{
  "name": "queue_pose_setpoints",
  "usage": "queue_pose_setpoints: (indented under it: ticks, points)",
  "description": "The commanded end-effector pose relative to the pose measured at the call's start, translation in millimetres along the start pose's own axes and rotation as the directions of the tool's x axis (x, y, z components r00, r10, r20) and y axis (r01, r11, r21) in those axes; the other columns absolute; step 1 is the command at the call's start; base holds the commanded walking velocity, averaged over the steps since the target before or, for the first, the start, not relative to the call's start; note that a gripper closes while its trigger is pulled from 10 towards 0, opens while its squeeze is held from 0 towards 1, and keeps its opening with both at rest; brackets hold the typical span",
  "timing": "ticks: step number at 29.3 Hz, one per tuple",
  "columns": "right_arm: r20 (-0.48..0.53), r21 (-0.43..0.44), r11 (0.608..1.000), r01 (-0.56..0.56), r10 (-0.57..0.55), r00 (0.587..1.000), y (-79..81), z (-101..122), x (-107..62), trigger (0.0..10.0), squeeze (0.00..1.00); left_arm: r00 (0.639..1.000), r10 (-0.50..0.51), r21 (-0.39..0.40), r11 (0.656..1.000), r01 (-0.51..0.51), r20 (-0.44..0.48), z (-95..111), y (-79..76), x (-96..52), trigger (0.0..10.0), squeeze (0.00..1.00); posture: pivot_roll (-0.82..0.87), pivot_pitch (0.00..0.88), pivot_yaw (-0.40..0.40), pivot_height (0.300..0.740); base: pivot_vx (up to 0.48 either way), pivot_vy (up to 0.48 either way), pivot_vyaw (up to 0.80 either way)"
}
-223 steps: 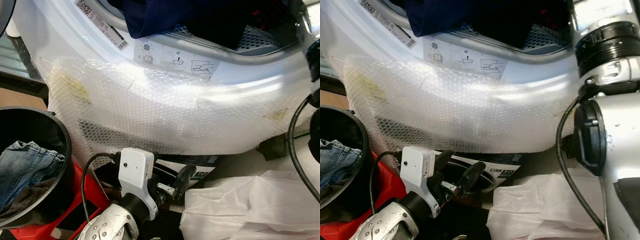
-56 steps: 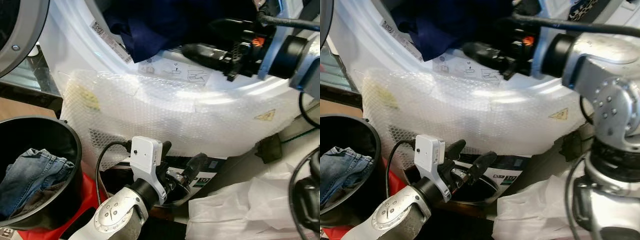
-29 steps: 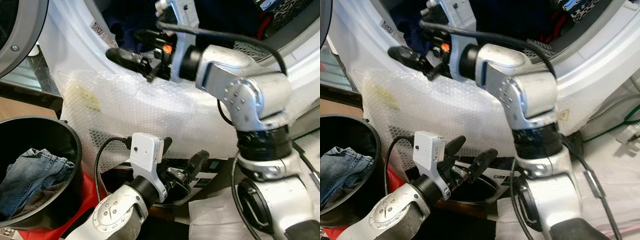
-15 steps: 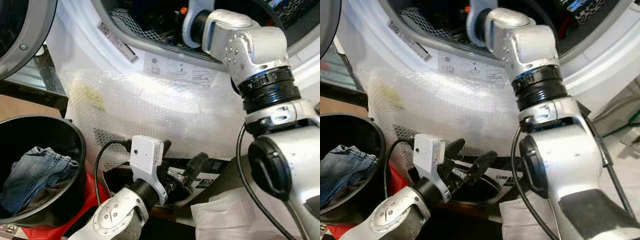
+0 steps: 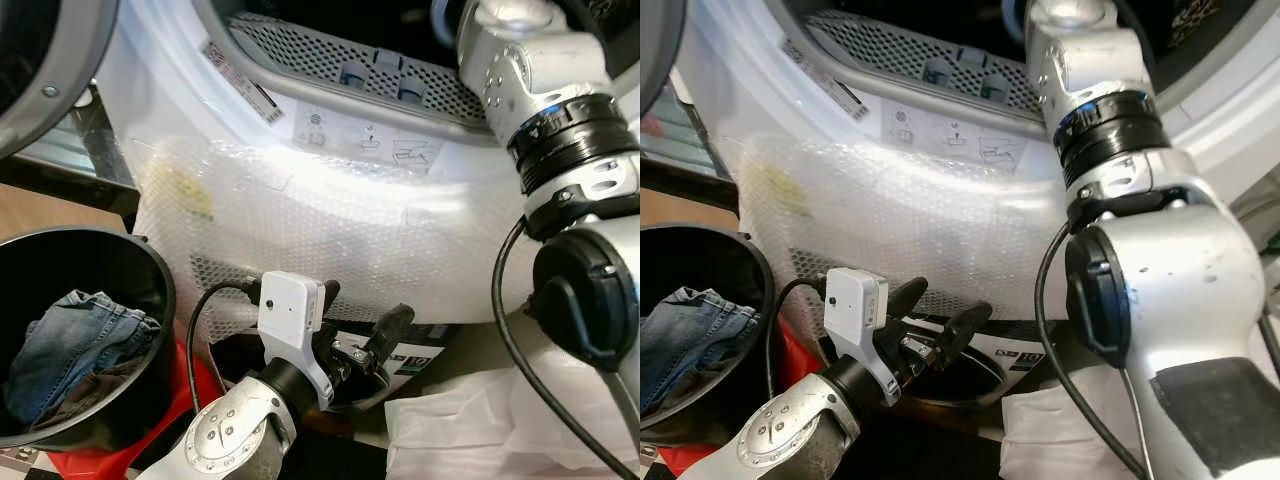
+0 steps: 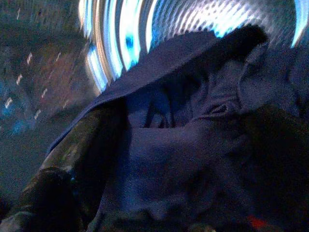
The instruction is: Clothes washing
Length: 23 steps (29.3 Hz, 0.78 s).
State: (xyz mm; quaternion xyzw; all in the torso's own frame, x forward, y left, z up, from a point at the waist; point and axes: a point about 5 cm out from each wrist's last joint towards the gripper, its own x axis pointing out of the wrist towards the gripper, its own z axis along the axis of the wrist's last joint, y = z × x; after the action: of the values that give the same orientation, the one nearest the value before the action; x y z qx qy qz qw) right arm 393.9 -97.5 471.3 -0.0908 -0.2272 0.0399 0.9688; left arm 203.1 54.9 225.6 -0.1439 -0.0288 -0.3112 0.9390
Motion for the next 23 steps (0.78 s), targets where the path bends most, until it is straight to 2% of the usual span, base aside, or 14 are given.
queue_pose_setpoints:
  ticks: [1,3,5,7,9,10,11,12,13,14,18,20,21,23]
  points:
    - [0.129,-0.046,0.997,0.064,-0.058,0.990,-10.8,26,-0.4,10.0,0.00,1.000,-0.023,-0.005,1.000,0.023,-0.002,1,-6.0,-1.6,10.0,0.00,-0.09,0.191,-0.235,0.740,0.000,0.000,0.00]
    - [0.158,-0.049,0.997,0.065,-0.056,0.986,-10.3,30,-0.7,10.0,0.00,1.000,-0.022,-0.005,1.000,0.022,-0.002,1,-5.9,-1.6,10.0,0.00,-0.09,0.191,-0.235,0.740,0.000,0.000,0.00]
    - [0.206,-0.131,0.989,0.072,-0.043,0.978,-7.2,37,-1.3,10.0,0.00,1.000,-0.021,-0.004,1.000,0.021,-0.003,1,-5.6,-1.6,10.0,0.00,-0.09,0.190,-0.233,0.740,0.000,0.000,0.00]
    - [0.216,-0.166,0.985,0.050,-0.013,0.976,-3.5,38,-1.3,10.0,0.00,1.000,-0.021,-0.004,1.000,0.021,-0.003,1,-5.5,-1.4,10.0,0.00,-0.09,0.191,-0.233,0.740,0.000,0.000,0.00]
    - [0.215,-0.286,0.952,-0.108,0.174,0.961,16.0,37,-2.1,10.0,0.00,1.000,-0.017,-0.002,1.000,0.017,-0.002,2,-5.2,-1.5,10.0,0.00,-0.09,0.193,-0.235,0.740,0.000,0.000,0.00]
    - [0.215,-0.286,0.952,-0.108,0.174,0.961,16.0,37,-2.1,10.0,0.00,1.000,-0.017,-0.002,1.000,0.017,-0.002,2,-5.2,-1.5,10.0,0.00,-0.09,0.193,-0.235,0.740,0.000,0.000,0.00]
    - [0.203,-0.348,0.913,-0.215,0.298,0.933,26.7,36,-4.0,10.0,0.00,1.000,-0.015,-0.002,1.000,0.015,-0.002,2,-5.2,-2.4,10.0,0.00,-0.09,0.194,-0.235,0.740,0.000,0.000,0.00]
    - [0.203,-0.348,0.913,-0.215,0.298,0.933,26.7,36,-4.0,10.0,0.00,1.000,-0.015,-0.002,1.000,0.015,-0.002,2,-5.2,-2.4,10.0,0.00,-0.09,0.194,-0.235,0.740,0.000,0.000,0.00]
    - [0.187,-0.356,0.890,-0.286,0.368,0.911,31.3,34,-5.2,10.0,0.00,1.000,-0.013,-0.002,1.000,0.013,-0.002,1,-5.2,-2.5,10.0,0.00,-0.09,0.193,-0.237,0.740,0.000,0.000,0.00]
    - [0.190,-0.321,0.876,-0.361,0.433,0.881,31.1,37,-6.7,10.0,0.00,1.000,-0.012,-0.003,1.000,0.012,-0.002,1,-5.3,-2.4,10.0,0.00,-0.09,0.191,-0.238,0.740,0.000,0.000,0.00]
    - [0.198,-0.285,0.867,-0.409,0.471,0.860,25.3,42,-7.7,10.0,0.00,1.000,-0.010,-0.004,1.000,0.010,-0.001,1,-5.4,-2.0,10.0,0.00,-0.09,0.191,-0.239,0.740,0.000,0.000,0.00]
    - [0.187,-0.268,0.830,-0.488,0.542,0.819,13.3,47,-10.3,10.0,0.00,1.000,-0.009,-0.004,1.000,0.009,0.000,1,-5.5,-1.6,10.0,0.00,-0.09,0.190,-0.238,0.740,0.000,0.000,0.00]
    - [0.147,-0.299,0.781,-0.548,0.605,0.782,2.8,46,-13.2,10.0,0.00,1.000,-0.010,-0.005,1.000,0.010,0.001,1,-5.7,-1.3,10.0,0.00,-0.09,0.190,-0.238,0.740,0.000,0.000,0.00]
    - [0.103,-0.366,0.744,-0.559,0.629,0.770,-4.6,43,-15.1,10.0,0.00,1.000,-0.011,-0.006,1.000,0.011,0.001,1,-5.9,-1.2,10.0,0.00,-0.09,0.190,-0.238,0.740,0.000,0.000,0.00]
